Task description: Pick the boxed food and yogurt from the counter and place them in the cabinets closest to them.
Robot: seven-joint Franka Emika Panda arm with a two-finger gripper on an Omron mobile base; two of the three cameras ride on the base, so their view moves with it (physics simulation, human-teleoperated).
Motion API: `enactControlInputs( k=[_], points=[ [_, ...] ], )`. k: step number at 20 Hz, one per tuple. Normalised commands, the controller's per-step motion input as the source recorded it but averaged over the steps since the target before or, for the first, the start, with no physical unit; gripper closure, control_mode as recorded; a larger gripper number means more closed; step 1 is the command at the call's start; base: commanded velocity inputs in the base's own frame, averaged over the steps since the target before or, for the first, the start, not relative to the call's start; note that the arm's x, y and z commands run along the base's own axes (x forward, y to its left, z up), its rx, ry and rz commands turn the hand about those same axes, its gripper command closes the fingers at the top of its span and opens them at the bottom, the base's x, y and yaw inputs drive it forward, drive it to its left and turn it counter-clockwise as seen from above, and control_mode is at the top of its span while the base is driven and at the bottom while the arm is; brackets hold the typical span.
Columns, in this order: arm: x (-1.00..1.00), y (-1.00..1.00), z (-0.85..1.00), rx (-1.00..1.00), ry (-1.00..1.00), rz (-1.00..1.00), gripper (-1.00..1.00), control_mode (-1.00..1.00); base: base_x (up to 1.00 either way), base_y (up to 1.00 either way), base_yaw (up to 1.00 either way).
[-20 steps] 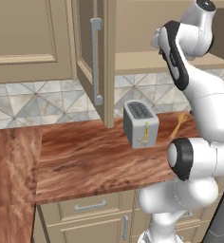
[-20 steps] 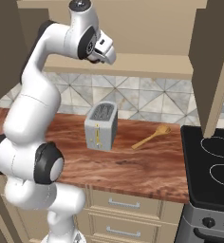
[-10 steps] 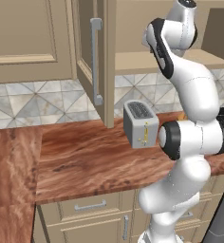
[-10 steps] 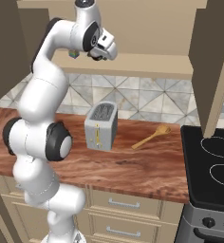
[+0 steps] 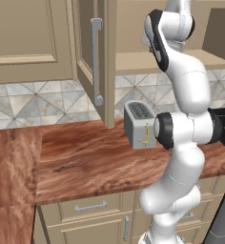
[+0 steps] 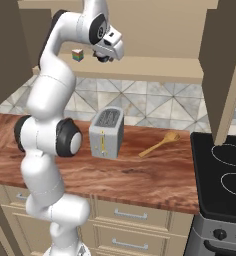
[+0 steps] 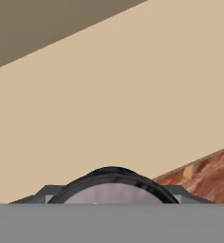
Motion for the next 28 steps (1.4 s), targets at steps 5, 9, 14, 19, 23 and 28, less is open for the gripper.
enactControlInputs(
  k=[5,9,14,19,23,28],
  points=[
    [0.05,0.0,-0.05,-0.03,0.03,0.0,1.0,-1.0,0.0,0.0,0.0],
    [0.17,0.0,-0.13,-0.05,0.05,0.03,1.0,-1.0,0.0,0.0,0.0],
    [0.5,0.0,-0.08,-0.02,0.09,0.02,1.0,-1.0,0.0,0.0,0.0],
    [0.71,-0.01,-0.05,0.0,0.05,0.03,1.0,-1.0,0.0,0.0,0.0],
    [0.82,-0.04,-0.03,0.0,0.02,0.03,1.0,-1.0,0.0,0.0,0.0],
    [0.77,0.0,-0.05,0.0,0.02,0.02,1.0,-1.0,0.0,0.0,0.0]
  ],
)
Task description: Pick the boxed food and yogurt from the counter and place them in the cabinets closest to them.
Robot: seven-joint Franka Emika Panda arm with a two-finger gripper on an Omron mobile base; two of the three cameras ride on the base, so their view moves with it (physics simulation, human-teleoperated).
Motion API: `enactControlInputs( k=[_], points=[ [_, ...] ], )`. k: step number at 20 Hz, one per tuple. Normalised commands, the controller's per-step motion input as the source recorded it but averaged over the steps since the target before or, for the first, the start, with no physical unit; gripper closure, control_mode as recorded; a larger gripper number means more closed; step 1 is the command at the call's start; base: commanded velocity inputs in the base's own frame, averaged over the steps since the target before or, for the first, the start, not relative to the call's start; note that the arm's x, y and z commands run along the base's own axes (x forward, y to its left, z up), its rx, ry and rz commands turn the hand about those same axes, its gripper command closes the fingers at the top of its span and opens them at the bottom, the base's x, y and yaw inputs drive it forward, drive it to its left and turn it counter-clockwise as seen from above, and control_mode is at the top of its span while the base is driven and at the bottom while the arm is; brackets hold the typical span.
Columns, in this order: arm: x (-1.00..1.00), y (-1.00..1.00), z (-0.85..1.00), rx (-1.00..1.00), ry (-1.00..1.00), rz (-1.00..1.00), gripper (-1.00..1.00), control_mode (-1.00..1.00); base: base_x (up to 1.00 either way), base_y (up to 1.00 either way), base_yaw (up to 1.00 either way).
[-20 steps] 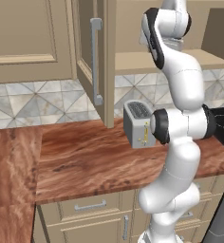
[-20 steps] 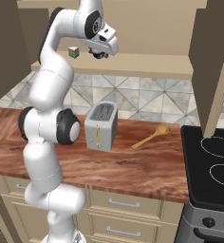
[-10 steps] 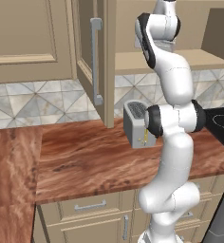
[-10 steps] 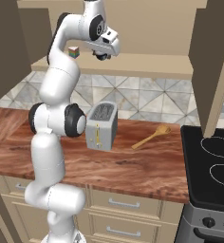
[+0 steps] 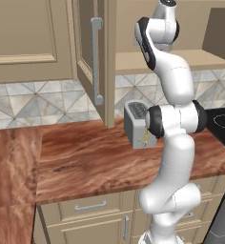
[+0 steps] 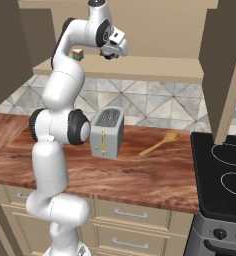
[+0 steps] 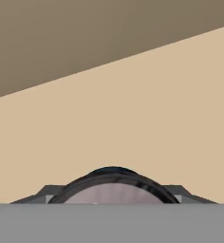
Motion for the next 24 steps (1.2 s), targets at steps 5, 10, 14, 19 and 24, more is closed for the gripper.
enactControlInputs(
  k=[5,10,14,19,24],
  points=[
    [0.38,0.0,-0.1,0.0,0.07,0.02,-1.0,-1.0,0.0,0.0,0.0],
    [-0.14,-0.01,-0.02,-0.02,0.06,0.04,-1.0,-1.0,0.0,0.0,0.0],
    [-0.9,-0.16,0.0,-0.01,0.0,0.1,-1.0,-1.0,0.0,0.0,0.0],
    [-1.0,-0.21,-0.03,0.0,-0.03,0.1,-1.0,-1.0,0.0,0.0,0.0],
    [-1.0,-0.16,-0.21,0.0,-0.13,0.02,-1.0,-1.0,0.0,0.0,0.0]
  ],
)
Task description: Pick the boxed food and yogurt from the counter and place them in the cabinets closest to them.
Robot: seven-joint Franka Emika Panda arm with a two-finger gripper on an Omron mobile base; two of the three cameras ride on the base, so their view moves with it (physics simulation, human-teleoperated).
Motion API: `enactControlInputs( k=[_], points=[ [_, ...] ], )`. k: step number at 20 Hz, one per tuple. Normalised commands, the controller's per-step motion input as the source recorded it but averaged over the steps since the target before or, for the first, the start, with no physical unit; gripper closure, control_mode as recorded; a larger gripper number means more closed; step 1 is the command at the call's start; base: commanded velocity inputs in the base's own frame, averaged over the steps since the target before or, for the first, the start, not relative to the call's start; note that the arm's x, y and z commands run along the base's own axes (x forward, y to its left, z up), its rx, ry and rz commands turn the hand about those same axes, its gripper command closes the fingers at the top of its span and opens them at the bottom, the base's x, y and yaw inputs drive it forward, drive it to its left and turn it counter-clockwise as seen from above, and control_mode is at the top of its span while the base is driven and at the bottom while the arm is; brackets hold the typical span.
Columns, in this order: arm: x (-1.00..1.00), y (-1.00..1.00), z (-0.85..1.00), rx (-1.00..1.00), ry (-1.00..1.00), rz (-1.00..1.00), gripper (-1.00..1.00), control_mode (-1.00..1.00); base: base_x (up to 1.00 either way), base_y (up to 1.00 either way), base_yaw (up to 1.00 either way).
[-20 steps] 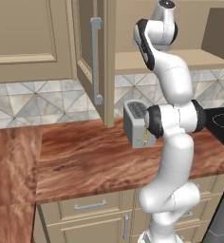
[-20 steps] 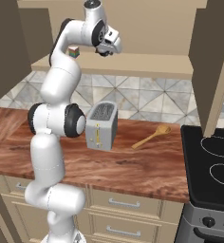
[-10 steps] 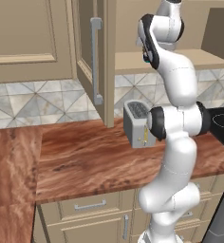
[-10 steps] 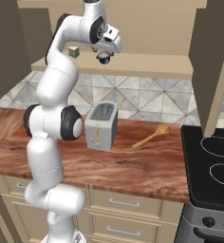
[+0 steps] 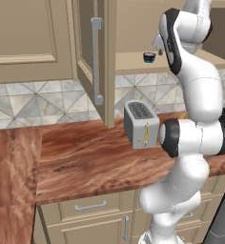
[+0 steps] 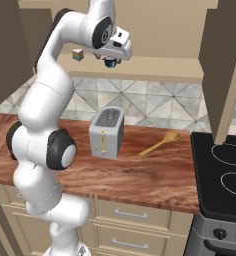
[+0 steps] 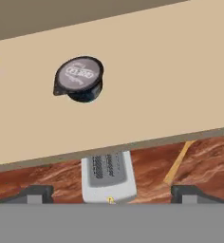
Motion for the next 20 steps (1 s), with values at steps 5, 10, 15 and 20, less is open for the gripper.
enactControlInputs(
  k=[5,10,15,20],
  points=[
    [-1.0,-0.08,-0.27,0.04,-0.21,0.0,-1.0,-1.0,0.0,0.0,0.0],
    [-1.0,-0.01,-0.12,0.09,-0.3,0.0,-1.0,-1.0,0.0,0.0,0.0],
    [-0.99,-0.05,0.0,0.04,-0.36,0.0,-1.0,-1.0,0.0,0.0,0.0],
    [-0.9,-0.06,0.04,0.0,-0.35,-0.03,-1.0,-1.0,0.0,0.0,0.0]
  ],
)
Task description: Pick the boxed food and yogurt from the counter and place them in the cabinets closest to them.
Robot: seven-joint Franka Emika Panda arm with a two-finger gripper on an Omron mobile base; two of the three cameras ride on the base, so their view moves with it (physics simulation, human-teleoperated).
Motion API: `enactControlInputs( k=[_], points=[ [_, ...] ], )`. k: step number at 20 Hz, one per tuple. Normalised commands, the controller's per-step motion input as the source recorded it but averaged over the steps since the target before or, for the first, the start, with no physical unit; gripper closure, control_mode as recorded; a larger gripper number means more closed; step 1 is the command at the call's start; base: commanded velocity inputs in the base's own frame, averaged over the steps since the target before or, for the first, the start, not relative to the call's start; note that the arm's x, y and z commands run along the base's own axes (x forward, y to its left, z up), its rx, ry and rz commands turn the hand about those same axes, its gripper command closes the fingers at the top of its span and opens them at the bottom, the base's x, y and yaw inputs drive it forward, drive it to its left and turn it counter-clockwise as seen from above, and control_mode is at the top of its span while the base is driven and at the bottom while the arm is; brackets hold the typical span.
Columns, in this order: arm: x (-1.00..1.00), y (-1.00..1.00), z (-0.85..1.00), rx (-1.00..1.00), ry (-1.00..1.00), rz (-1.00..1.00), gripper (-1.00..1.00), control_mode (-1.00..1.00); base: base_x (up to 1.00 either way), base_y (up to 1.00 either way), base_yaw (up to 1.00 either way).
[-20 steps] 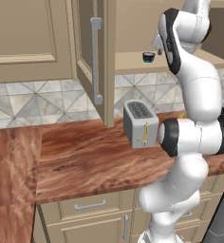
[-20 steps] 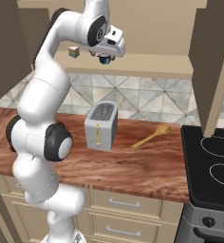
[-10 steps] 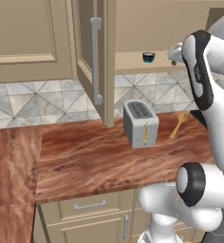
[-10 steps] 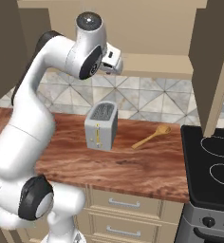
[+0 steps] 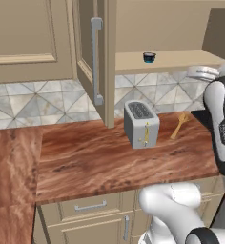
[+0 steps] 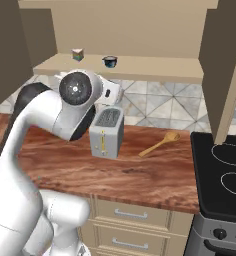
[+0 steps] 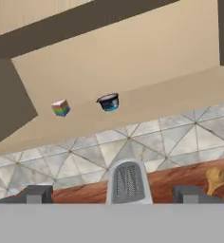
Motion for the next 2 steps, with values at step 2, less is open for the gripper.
enactControlInputs(
  k=[2],
  points=[
    [-0.56,-0.13,0.12,0.0,-0.34,-0.11,-1.0,-1.0,0.0,0.0,0.0]
  ],
)
